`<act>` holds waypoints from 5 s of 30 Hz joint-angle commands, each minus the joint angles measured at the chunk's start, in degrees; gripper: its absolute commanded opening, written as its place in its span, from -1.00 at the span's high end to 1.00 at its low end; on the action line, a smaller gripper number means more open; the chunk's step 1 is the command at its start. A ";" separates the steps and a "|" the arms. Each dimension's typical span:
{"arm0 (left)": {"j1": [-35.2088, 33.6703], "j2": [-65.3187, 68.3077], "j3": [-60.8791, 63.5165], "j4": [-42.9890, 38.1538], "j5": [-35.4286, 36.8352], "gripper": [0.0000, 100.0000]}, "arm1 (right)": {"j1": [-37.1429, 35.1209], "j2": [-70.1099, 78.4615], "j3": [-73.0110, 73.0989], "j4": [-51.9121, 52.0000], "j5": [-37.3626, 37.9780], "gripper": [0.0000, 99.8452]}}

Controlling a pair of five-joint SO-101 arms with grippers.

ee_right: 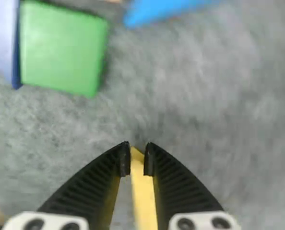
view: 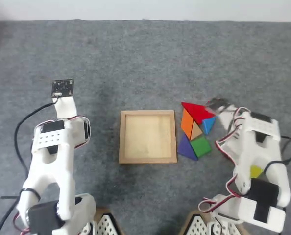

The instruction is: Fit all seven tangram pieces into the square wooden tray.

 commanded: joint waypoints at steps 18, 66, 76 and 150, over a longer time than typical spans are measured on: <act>0.62 0.18 0.04 -2.81 -0.35 0.75 | 1.98 -0.57 -15.74 19.74 -109.54 0.84; 0.62 0.18 2.51 -6.59 -0.53 0.75 | 26.24 40.22 -51.78 14.73 -55.65 0.62; 0.70 0.18 3.12 -6.77 -0.62 0.75 | 26.15 46.46 -76.66 37.49 -16.53 0.62; 2.64 0.09 3.74 -7.03 -3.60 0.75 | 2.33 40.04 -60.13 16.92 -9.58 0.26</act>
